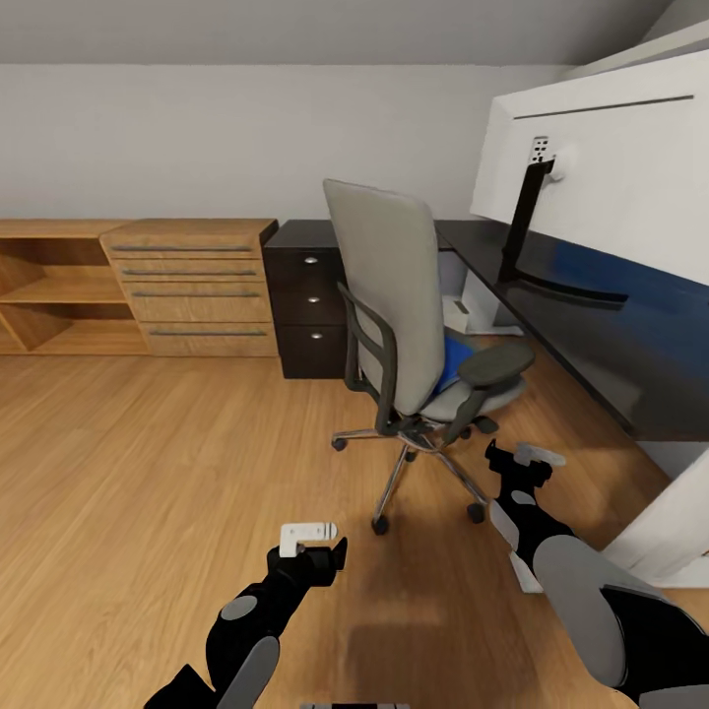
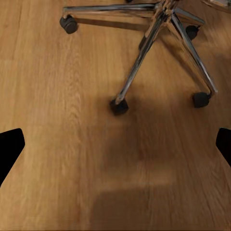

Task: In the bedroom, organize the workspace by keeping the computer under the desk, ensuring the monitor is on the desk, placing the keyboard on the desk next to the monitor, placing the mouse on the desk next to the keyboard, moving the folder from the swivel chair onto the desk next to the mouse, stacking the notebook on top of the folder with the pen on top of the notebook, and positioning the swivel chair next to the desk.

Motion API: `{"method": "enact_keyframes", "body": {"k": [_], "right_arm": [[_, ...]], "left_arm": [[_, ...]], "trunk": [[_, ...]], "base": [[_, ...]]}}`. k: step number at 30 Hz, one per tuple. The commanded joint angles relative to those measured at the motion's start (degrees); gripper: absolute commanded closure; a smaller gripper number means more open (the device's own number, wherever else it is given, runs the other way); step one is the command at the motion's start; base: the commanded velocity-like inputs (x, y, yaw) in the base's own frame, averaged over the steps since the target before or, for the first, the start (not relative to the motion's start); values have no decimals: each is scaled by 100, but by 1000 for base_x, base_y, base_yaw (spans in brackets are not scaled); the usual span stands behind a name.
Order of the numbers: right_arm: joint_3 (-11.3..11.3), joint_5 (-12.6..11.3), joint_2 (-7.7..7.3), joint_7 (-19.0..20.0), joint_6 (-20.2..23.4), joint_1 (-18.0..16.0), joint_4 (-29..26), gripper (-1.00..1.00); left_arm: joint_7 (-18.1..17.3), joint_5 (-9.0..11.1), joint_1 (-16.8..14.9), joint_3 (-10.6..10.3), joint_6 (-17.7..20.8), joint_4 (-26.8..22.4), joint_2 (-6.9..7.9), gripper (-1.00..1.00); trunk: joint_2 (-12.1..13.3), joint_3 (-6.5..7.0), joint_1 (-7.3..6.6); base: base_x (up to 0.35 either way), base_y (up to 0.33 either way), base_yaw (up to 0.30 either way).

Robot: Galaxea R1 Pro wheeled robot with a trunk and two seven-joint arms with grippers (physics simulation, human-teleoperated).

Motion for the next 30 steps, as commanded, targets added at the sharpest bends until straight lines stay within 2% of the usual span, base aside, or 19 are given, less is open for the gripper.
{"method": "enact_keyframes", "body": {"k": [1, 15, 24, 30], "right_arm": [[-15, 20, 1, -10, -19, -5, 6, -100], [-15, 17, 25, -19, -21, -3, 4, -100], [-15, -2, 27, -19, -21, -3, 16, -100], [-13, -17, 29, -20, -17, -4, 26, -100]], "left_arm": [[59, 57, -6, -15, 6, -8, 4, -100], [69, 62, -6, -9, 5, 35, 7, -100], [67, 65, -6, 181, 12, 36, 5, -100], [69, 70, -6, 184, 14, 36, -1, -100]], "trunk": [[-2, -5, 1], [-2, -5, 1], [-2, -5, 1], [-2, 11, 1]], "base": [[148, -18, 0], [141, -19, 0], [141, 0, 1], [2, 0, 178]]}}
